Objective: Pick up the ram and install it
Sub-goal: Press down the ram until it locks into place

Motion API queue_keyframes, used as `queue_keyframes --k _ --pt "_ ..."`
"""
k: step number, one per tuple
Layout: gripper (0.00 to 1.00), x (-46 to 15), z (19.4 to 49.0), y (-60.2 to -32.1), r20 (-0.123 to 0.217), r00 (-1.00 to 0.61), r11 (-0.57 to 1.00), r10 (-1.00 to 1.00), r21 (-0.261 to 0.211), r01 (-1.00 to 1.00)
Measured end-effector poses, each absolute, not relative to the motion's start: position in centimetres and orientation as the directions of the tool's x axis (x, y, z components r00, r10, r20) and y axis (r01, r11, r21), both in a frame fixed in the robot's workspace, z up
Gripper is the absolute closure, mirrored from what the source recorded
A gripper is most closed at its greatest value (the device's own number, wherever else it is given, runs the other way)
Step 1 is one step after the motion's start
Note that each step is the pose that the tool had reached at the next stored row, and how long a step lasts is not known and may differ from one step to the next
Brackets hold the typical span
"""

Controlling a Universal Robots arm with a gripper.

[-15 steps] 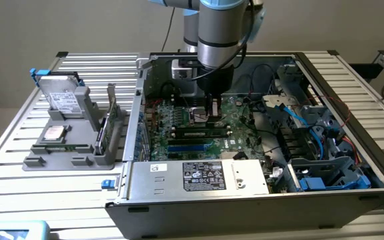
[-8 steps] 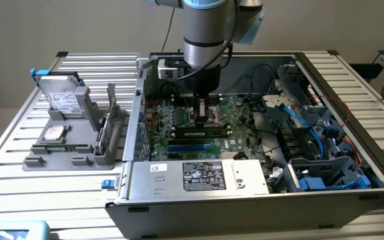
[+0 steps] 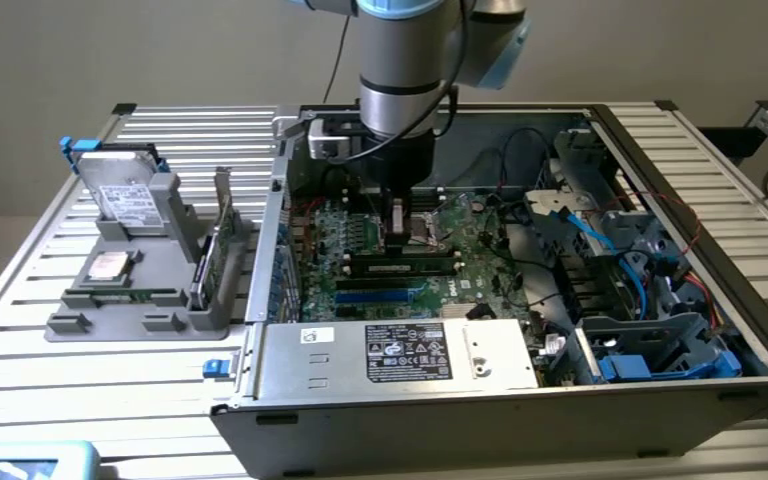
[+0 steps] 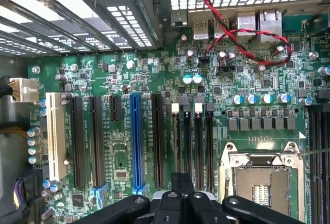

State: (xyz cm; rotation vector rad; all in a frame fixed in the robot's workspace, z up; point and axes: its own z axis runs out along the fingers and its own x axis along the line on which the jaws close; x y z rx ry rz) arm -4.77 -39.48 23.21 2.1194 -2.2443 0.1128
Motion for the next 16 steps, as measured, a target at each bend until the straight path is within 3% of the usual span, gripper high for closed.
queue_keyframes --k 16 --pt "0.89 -4.89 22.78 -39.48 0.088 -0.047 0.046 -0.995 -0.02 -0.999"
